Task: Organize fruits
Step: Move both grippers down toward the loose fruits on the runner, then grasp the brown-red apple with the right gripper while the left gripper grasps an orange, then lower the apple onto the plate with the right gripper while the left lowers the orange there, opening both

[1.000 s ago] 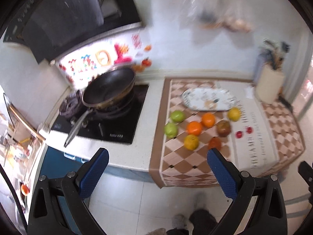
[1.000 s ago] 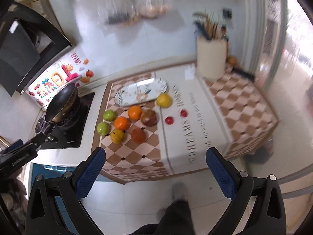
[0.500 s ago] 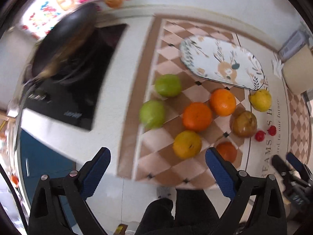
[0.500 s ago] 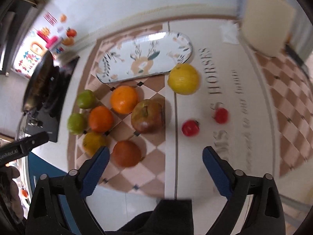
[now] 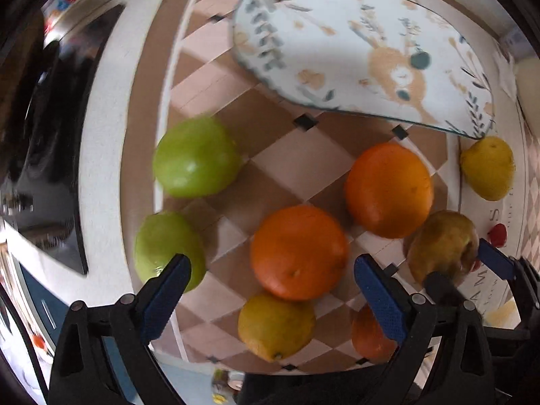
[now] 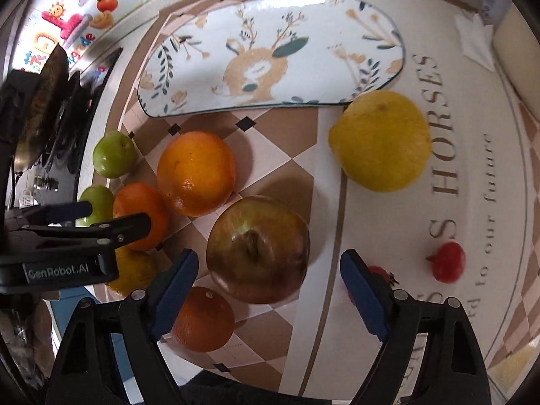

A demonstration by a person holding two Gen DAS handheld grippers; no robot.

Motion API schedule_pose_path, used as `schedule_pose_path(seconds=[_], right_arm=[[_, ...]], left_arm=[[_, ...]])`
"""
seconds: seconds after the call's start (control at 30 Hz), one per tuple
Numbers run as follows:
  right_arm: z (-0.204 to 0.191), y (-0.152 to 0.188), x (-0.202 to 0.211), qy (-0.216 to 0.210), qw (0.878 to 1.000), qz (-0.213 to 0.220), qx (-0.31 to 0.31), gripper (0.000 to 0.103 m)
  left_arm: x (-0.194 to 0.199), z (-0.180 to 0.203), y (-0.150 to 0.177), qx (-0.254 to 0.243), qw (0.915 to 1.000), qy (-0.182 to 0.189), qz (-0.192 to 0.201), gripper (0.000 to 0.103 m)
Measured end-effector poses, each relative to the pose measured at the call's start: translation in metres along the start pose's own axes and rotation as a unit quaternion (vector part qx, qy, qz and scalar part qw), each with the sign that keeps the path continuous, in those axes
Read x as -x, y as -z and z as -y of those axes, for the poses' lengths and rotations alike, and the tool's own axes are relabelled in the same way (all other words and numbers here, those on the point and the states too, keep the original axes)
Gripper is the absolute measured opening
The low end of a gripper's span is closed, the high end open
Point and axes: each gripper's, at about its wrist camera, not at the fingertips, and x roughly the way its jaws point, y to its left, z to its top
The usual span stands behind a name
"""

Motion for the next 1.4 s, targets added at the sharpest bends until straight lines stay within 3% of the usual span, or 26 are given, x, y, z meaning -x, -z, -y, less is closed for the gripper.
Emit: schedule_pose_path(seconds=[0.03,0.17,0.3,0.53,0.7,0.83,1.03,1.17,1.4], right_arm=[[0.0,-0.001,-0.002,-0.001,1.0,-0.004,0.002,0.087],[-0.003,-0.007,-0.01,-0.006,1.0,-0.015,0.007,0.083],[-0.008,-0.01,-0.021,-0.015,0.999,-0.029,0.013,0.069],[-0.011,-0.004,-0.015,-0.007,1.0,-0.016,0.018,0.068],[-0.004,-0.003,0.021,-0.031,0.999,0.006,0.012,0.067],[0.0,-0.025,0.059,-0.049,0.998,0.047,0.007,0.067],[0.005,-0.102,0.064,-0.02,0.996,0.091,0.003,0.067],[0.009,-0.152,0.044,-0.001,0.997,0.083,0.011,0.067],[0.015,-0.197,0.003,0.015,0.998,0.059,0.024,0.067]], left_arm=[[-0.003,0.002,-0.002,-0.001,1.0,0.002,-0.006,0.098],[-0.017,0.006,-0.005,-0.007,0.9997,0.003,-0.023,0.078],[-0.027,0.007,-0.004,-0.007,0.9993,0.021,-0.03,0.061],[-0.021,0.024,0.003,-0.018,0.9998,-0.001,-0.01,0.061],[0.015,0.028,0.014,-0.023,0.9995,0.017,0.014,0.061],[0.056,0.018,0.005,-0.014,0.9983,0.043,0.038,0.061],[0.069,0.01,-0.073,0.021,0.9957,0.066,0.061,0.061],[0.048,0.001,-0.131,0.044,0.9954,0.069,0.05,0.061],[0.013,0.011,-0.187,0.061,0.9951,0.077,0.019,0.061]])
